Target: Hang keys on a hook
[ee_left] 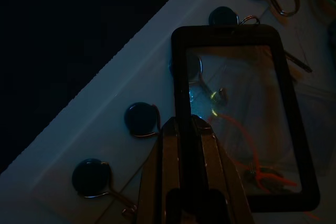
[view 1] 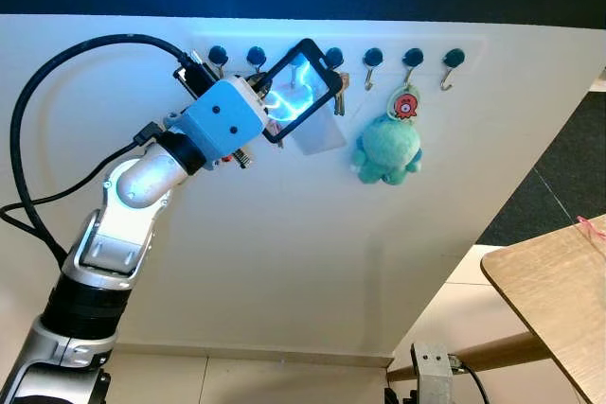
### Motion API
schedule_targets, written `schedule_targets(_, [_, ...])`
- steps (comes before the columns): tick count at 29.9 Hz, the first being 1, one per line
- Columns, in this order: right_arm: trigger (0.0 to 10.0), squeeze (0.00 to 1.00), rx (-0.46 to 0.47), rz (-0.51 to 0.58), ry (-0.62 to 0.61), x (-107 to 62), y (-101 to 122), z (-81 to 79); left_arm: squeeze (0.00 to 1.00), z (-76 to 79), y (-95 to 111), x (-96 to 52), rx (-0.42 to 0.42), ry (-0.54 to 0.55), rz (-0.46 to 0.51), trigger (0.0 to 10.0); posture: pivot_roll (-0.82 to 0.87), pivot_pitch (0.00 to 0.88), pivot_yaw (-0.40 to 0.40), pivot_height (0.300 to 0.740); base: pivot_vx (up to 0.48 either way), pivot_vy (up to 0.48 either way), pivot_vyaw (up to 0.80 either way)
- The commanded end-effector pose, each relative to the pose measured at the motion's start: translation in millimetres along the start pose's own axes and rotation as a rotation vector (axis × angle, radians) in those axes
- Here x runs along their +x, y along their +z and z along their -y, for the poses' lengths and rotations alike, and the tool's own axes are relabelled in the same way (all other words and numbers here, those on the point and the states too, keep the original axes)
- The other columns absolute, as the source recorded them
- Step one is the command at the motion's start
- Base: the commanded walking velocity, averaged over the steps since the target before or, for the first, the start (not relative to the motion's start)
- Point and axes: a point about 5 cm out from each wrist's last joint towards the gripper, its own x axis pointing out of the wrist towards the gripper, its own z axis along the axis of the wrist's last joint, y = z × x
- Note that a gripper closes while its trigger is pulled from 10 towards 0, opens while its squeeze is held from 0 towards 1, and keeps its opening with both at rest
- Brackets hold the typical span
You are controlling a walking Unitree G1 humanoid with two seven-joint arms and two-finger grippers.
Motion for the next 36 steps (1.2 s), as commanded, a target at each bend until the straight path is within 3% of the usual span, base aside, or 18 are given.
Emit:
schedule_targets(1, [10.0, 0.00, 0.020, 0.015, 0.005, -0.9, -1, -0.4, 0.00, 6.6, -23, -9.5, 0.019, -0.068, -0.136, 10.0, 0.03, 0.079, 0.012, 0.740, 0.000, 0.000, 0.00])
schedule_targets(7, [10.0, 0.00, -0.043, 0.098, 0.061, 1.0, 13, -6.2, 0.00, 3.1, -27, -13.2, 0.028, -0.068, -0.164, 10.0, 0.03, 0.083, 0.011, 0.740, 0.000, 0.000, 0.00])
schedule_targets(8, [10.0, 0.00, -0.078, 0.170, 0.106, 1.5, 24, -12.1, 0.00, 1.3, -28, -14.9, 0.029, -0.069, -0.171, 10.0, 0.03, 0.083, 0.011, 0.740, 0.000, 0.000, 0.00])
schedule_targets(13, [10.0, 0.00, -0.095, 0.252, 0.144, 1.1, 37, -16.6, 0.00, 0.0, -29, -16.4, 0.014, -0.073, -0.171, 10.0, 0.03, 0.084, 0.011, 0.740, 0.000, 0.000, 0.00])
schedule_targets(14, [10.0, 0.00, -0.095, 0.337, 0.179, -0.2, 51, -20.3, 0.00, -1.9, -28, -17.3, -0.027, -0.067, -0.161, 10.0, 0.03, 0.082, 0.011, 0.740, 0.000, 0.000, 0.00])
schedule_targets(17, [10.0, 0.00, -0.103, 0.414, 0.215, -2.4, 64, -25.4, 0.00, -2.8, -28, -17.9, -0.049, -0.064, -0.163, 10.0, 0.02, 0.080, 0.010, 0.740, 0.000, 0.000, 0.00])
schedule_targets(27, [10.0, 0.00, -0.152, 0.596, 0.337, -12.3, 91, -45.8, 0.00, -1.3, -35, -21.3, -0.044, -0.096, -0.208, 10.0, 0.02, 0.077, 0.008, 0.740, 0.000, 0.000, 0.00])
schedule_targets(28, [10.0, 0.00, -0.172, 0.654, 0.389, -17.4, 100, -53.6, 0.00, -1.0, -37, -22.3, -0.094, -0.096, -0.220, 10.0, 0.02, 0.076, 0.008, 0.740, 0.000, 0.000, 0.00])
schedule_targets(29, [10.0, 0.00, -0.172, 0.654, 0.389, -17.4, 100, -53.6, 0.00, -1.0, -37, -22.3, -0.094, -0.096, -0.220, 10.0, 0.02, 0.076, 0.008, 0.740, 0.000, 0.000, 0.00])
schedule_targets(31, [10.0, 0.00, -0.215, 0.758, 0.485, -28.5, 115, -67.9, 0.00, -1.8, -37, -23.1, -0.197, -0.083, -0.219, 10.0, 0.02, 0.076, 0.008, 0.740, 0.000, 0.000, 0.00])
schedule_targets(33, [10.0, 0.00, -0.215, 0.758, 0.485, -28.5, 115, -67.9, 0.00, -1.8, -37, -23.1, -0.197, -0.083, -0.219, 10.0, 0.02, 0.076, 0.008, 0.740, 0.000, 0.000, 0.00])
schedule_targets(34, [10.0, 0.00, -0.239, 0.822, 0.533, -36.3, 126, -75.4, 0.00, -0.6, -39, -25.0, -0.243, -0.100, -0.216, 10.0, 0.02, 0.077, 0.008, 0.740, 0.000, 0.000, 0.00])
schedule_targets(36, [10.0, 0.00, -0.242, 0.841, 0.545, -39.0, 130, -77.1, 0.00, -0.1, -40, -26.1, -0.254, -0.108, -0.217, 10.0, 0.02, 0.081, 0.008, 0.740, 0.000, 0.000, 0.00])
